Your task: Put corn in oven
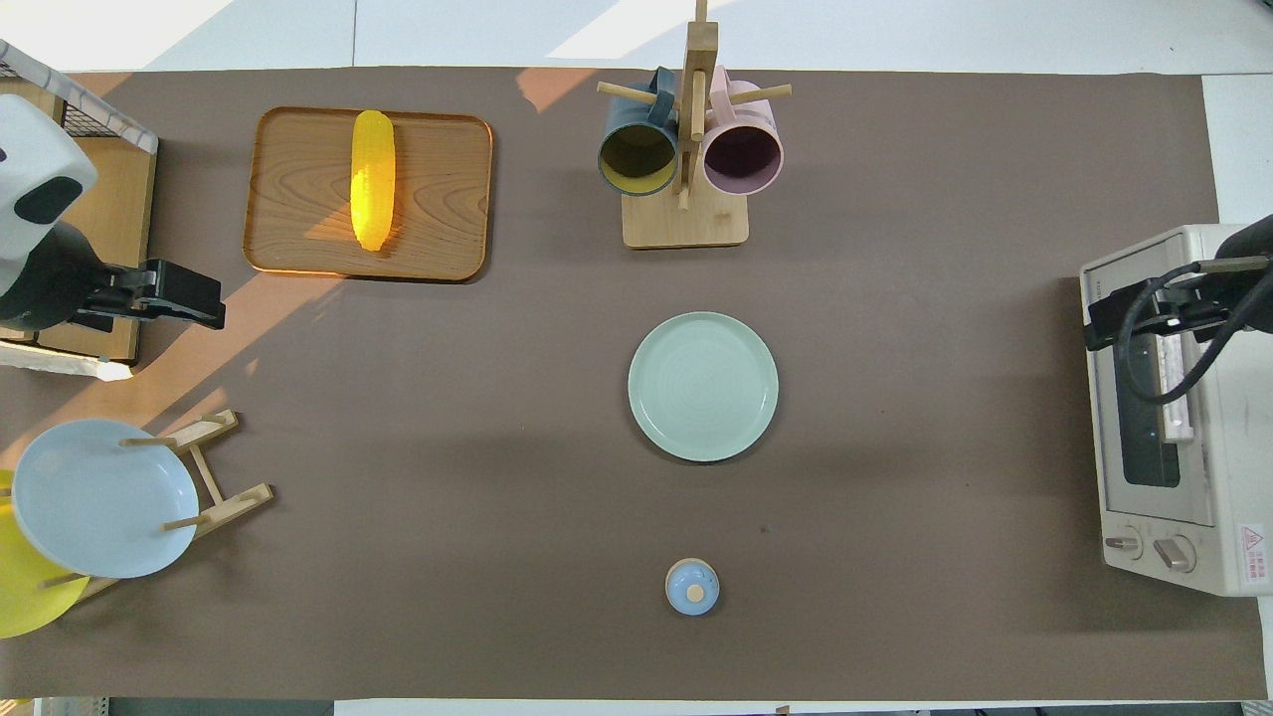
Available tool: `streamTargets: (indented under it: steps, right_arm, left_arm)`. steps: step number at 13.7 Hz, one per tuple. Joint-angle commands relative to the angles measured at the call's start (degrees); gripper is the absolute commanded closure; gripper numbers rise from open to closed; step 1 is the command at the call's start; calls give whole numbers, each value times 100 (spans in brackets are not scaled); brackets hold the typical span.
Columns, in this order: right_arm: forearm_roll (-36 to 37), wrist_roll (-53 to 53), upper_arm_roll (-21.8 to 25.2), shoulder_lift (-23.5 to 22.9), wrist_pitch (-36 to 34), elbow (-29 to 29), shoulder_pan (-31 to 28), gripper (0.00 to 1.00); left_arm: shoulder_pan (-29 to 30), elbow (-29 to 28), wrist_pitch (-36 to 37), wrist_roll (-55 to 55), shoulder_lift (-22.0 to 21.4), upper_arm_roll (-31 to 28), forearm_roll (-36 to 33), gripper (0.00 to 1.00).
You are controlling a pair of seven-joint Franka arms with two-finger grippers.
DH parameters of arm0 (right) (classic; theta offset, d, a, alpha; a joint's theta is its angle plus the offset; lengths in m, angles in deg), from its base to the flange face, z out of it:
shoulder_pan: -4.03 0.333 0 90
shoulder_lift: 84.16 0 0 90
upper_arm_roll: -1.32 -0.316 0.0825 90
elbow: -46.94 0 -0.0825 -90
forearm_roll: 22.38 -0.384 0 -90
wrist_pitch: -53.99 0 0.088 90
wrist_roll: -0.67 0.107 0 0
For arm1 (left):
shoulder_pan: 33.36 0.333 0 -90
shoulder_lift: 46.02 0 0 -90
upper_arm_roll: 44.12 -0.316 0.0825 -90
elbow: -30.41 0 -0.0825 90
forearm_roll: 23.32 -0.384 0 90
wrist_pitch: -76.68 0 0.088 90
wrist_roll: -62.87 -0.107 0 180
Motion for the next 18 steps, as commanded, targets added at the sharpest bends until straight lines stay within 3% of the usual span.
streamTargets:
  steps: [1, 7, 12, 14, 18]
  right_arm:
    - [-23, 41, -18, 114, 58, 136, -13, 0]
    - [-23, 49, -9, 114, 58, 136, -13, 0]
    - [-23, 41, -9, 114, 58, 136, -13, 0]
    - [-23, 41, -9, 114, 58, 136, -13, 0]
    - [-23, 49, -9, 114, 58, 136, -22, 0]
  left_arm:
    - [-33, 76, -65, 28, 37, -30, -107, 0]
    - [-34, 24, -127, 20, -16, -21, -107, 0]
    - [-60, -47, -829, 151, 150, -30, 68, 0]
    - [-60, 136, -979, 151, 527, -30, 192, 0]
    - [-60, 1146, -988, 143, 1844, -30, 227, 0]
